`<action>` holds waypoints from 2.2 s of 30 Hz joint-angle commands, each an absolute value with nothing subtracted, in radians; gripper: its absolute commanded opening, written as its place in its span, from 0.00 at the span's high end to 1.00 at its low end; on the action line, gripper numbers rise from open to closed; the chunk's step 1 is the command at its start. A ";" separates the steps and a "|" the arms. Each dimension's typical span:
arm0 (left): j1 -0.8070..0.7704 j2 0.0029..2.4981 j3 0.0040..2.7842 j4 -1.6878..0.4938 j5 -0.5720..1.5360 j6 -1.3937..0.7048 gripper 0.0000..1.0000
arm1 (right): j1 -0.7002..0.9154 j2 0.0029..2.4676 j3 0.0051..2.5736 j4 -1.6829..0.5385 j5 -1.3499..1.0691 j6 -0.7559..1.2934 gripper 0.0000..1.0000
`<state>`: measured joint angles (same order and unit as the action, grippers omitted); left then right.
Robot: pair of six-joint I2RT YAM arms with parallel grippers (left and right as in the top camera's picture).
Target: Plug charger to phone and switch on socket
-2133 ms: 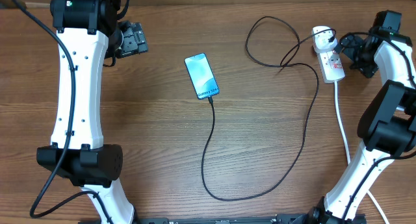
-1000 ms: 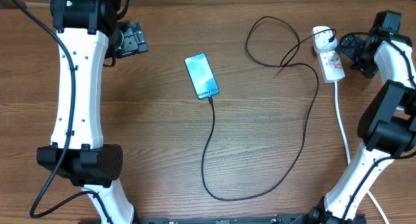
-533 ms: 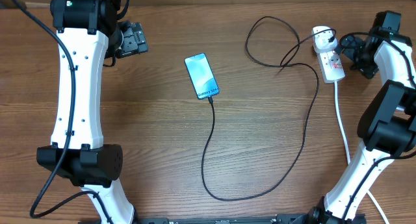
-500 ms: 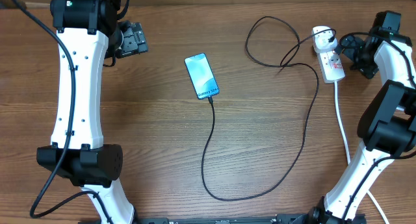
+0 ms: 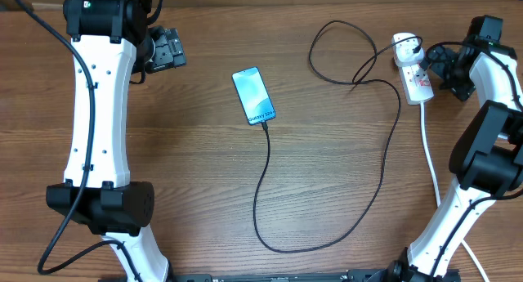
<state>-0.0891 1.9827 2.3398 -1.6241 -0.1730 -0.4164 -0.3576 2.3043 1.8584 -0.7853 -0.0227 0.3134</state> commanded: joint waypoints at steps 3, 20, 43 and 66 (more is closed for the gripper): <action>-0.084 1.990 2.333 -1.622 -0.183 -0.427 0.00 | -0.353 2.321 1.851 -0.780 -0.029 0.305 0.00; -0.084 1.990 2.334 -1.622 -0.183 -0.427 0.00 | -0.354 2.333 1.851 -0.756 -0.039 0.309 0.00; -0.084 1.990 2.334 -1.622 -0.183 -0.426 0.00 | -0.354 2.371 1.851 -0.746 -0.044 0.309 0.00; -0.084 1.990 2.333 -1.622 -0.183 -0.427 0.00 | -0.354 2.374 1.851 -0.756 -0.047 0.305 0.00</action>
<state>-0.0891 1.9827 2.3398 -1.6241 -0.1730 -0.4164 -0.3588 2.3306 1.8584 -0.7517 -0.0551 0.3141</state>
